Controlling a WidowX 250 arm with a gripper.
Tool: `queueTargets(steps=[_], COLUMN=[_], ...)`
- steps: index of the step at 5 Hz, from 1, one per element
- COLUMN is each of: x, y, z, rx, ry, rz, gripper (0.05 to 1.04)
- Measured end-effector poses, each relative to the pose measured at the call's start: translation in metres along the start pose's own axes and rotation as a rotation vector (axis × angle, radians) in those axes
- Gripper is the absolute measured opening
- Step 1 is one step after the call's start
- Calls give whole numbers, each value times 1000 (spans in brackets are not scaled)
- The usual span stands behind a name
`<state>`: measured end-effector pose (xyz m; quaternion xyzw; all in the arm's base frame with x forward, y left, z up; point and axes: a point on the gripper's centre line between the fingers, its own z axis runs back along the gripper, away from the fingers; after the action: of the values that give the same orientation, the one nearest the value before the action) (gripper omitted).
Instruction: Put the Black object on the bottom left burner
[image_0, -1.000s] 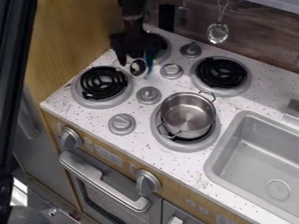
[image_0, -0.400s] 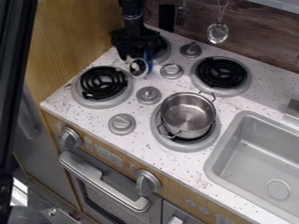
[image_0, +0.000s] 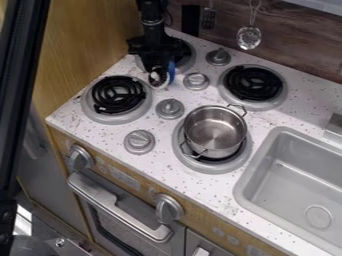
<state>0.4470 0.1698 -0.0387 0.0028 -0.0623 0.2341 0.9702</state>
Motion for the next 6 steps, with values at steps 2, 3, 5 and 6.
queueTargets(steps=[2, 3, 5, 6], x=[-5, -4, -5, -6], y=[2, 3, 5, 5], z=[2, 5, -11, -14], rx=[17, 22, 32, 37], ry=[43, 44, 83, 102], rz=[8, 12, 24, 30], gripper=[502, 822, 1000, 949])
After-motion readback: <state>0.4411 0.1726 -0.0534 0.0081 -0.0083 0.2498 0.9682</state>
